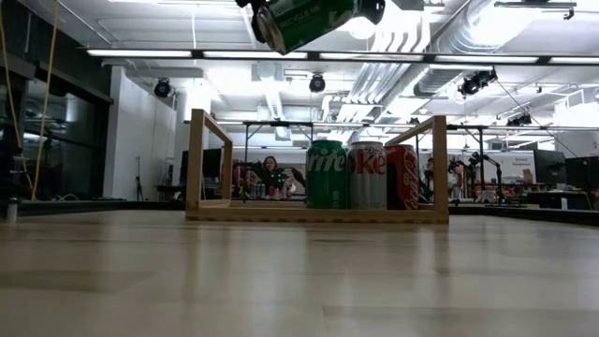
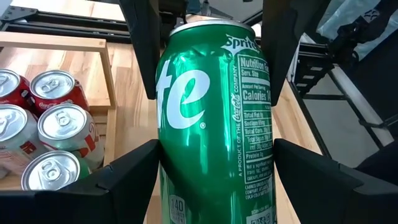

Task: Place canned beverage on shelf
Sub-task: Put the right green soda can on the shelf aligned with the other green soda can on the shelf

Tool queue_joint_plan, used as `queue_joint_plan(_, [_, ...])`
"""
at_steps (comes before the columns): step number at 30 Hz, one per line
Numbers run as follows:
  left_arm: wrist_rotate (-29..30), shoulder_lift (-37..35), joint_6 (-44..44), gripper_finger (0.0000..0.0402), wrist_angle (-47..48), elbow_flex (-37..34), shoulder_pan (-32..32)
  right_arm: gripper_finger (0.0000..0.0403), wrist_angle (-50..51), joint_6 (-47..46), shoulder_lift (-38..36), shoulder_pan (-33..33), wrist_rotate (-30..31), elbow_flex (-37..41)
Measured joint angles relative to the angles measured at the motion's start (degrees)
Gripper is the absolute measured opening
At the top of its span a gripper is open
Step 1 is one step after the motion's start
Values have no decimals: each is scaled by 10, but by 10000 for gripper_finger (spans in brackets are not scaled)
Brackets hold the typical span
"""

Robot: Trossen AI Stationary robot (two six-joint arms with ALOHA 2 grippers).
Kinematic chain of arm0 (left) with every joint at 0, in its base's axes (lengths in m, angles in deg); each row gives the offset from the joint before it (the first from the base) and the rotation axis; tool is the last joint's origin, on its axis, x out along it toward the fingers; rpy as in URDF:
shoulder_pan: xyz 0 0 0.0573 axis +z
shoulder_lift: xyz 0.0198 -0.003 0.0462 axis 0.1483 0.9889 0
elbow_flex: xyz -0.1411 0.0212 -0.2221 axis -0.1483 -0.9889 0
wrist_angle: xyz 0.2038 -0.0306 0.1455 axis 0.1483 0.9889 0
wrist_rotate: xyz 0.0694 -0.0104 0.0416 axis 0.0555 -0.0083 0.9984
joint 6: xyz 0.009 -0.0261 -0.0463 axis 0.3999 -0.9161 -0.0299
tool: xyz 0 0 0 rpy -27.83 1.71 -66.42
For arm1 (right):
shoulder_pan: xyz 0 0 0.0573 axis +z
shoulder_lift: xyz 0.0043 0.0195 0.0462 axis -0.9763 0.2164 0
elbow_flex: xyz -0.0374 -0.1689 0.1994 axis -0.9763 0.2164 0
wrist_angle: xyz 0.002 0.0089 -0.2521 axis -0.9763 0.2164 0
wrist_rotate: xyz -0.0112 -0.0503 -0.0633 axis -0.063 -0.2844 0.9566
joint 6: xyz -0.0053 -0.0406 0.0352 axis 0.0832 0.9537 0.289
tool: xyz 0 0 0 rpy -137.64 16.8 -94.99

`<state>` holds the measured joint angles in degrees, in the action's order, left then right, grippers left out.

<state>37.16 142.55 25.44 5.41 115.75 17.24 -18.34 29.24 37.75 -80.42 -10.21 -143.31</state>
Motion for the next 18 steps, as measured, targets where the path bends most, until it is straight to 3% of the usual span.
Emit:
queue_joint_plan(7, [49,-2,-4,299,-18,0,9,285,6,0,-2,-2,22,0])
queue_joint_plan(18, [50,-2,2,299,-36,1,32,285,5,2,-3,-2,33,-1])
